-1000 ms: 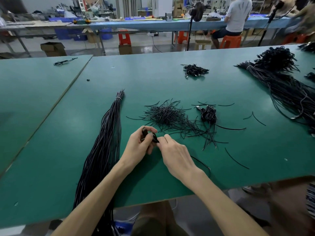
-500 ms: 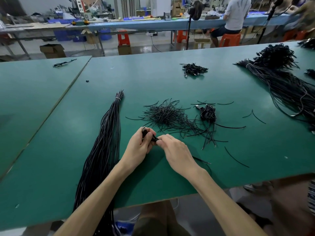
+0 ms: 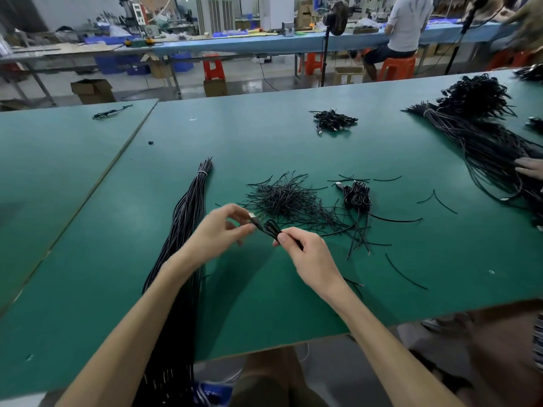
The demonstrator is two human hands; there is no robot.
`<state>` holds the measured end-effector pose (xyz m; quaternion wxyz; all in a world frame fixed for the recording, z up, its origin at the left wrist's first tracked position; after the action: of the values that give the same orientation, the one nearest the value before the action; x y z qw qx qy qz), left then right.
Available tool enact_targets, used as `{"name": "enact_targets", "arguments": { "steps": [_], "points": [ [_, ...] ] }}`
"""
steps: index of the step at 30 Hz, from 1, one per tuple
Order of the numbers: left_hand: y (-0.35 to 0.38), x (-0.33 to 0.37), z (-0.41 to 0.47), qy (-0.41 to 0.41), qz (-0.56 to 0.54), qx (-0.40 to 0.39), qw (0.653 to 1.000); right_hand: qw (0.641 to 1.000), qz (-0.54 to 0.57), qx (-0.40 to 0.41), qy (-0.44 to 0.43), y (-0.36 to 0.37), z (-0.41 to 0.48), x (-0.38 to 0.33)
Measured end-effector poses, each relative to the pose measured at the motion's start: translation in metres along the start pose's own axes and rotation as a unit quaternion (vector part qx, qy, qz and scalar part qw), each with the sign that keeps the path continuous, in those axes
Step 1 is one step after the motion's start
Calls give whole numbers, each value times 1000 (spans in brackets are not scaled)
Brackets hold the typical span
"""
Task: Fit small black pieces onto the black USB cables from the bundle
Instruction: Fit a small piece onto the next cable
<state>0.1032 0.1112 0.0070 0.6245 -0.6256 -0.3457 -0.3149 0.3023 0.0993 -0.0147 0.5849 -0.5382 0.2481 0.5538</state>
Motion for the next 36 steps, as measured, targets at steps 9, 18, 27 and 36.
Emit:
{"name": "enact_targets", "arguments": {
  "steps": [9, 18, 27, 36],
  "points": [
    [-8, -14, 36, -156, 291, 41, 943, 1000, 13, -2, 7, 2, 1, 7],
    [2, -12, 18, -157, 349, 53, 922, 1000, 18, 2, 2, 0, 0, 7],
    [-7, -11, -23, -97, -312, 69, 943, 999, 27, 17, 7, -2, 1, 8],
    [50, 11, -42, -9, -289, -59, 955, 1000, -12, 12, -17, -1, 3, 2]
  ]
}}
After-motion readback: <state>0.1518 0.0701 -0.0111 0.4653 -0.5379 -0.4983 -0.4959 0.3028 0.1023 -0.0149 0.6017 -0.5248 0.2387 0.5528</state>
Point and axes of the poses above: each hand's wrist, its own z-axis towards the middle knuckle, its own y-axis out of the palm, x = y × z, the point moved 7 cm from there along z, towards the middle knuckle, and after that the axes turned 6 degrees about -y, right-handed, at the moved point
